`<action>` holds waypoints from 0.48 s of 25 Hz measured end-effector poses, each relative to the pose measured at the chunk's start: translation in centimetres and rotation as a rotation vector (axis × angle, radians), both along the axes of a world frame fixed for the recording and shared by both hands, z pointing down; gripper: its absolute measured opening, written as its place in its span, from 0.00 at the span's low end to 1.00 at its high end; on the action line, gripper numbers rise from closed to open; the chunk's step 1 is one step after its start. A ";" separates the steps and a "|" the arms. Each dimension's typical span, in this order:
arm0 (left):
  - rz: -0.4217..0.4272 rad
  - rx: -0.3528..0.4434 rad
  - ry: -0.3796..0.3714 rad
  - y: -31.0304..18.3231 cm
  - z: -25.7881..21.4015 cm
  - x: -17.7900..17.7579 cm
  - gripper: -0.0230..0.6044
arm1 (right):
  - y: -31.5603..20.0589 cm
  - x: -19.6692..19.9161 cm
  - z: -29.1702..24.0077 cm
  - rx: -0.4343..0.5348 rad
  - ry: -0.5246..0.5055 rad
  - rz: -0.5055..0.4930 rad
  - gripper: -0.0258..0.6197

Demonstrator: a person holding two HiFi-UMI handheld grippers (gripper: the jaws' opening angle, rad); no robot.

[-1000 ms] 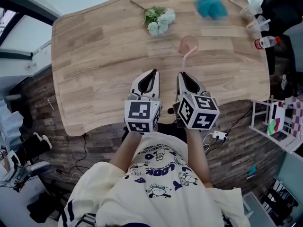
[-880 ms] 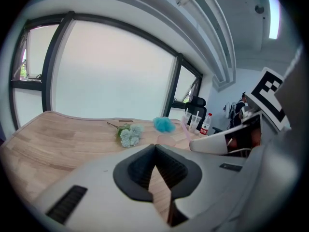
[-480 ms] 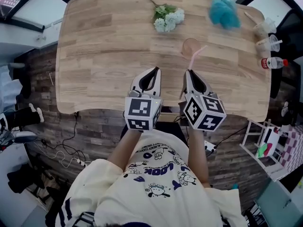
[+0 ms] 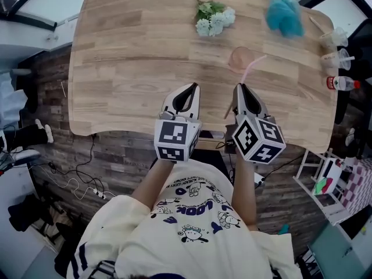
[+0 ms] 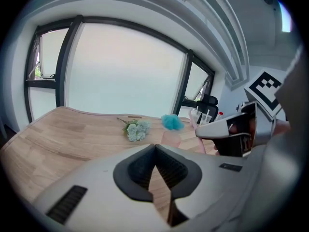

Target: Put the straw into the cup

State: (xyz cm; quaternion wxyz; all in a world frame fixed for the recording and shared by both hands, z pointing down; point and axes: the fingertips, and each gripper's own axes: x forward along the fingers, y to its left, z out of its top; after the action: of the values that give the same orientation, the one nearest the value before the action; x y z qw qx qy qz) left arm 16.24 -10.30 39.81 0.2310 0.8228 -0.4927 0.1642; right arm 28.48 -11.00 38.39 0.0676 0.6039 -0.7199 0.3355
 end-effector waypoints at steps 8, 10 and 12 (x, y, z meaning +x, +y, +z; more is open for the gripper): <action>0.054 -0.017 0.016 -1.8 0.3 0.8 0.08 | -1.3 0.8 -0.2 -0.003 0.014 0.059 0.08; 0.060 -0.015 0.021 -2.3 0.1 0.9 0.08 | -1.7 0.9 -0.3 -0.004 0.012 0.064 0.08; 0.067 -0.015 0.023 -2.7 0.0 1.0 0.08 | -2.1 1.2 -0.5 0.003 0.009 0.077 0.08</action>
State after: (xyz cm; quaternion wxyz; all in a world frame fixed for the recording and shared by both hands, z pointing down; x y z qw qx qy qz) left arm 17.20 -12.97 39.85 0.2373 0.8388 -0.4609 0.1662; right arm 29.71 -13.13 37.87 0.0570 0.6328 -0.6963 0.3340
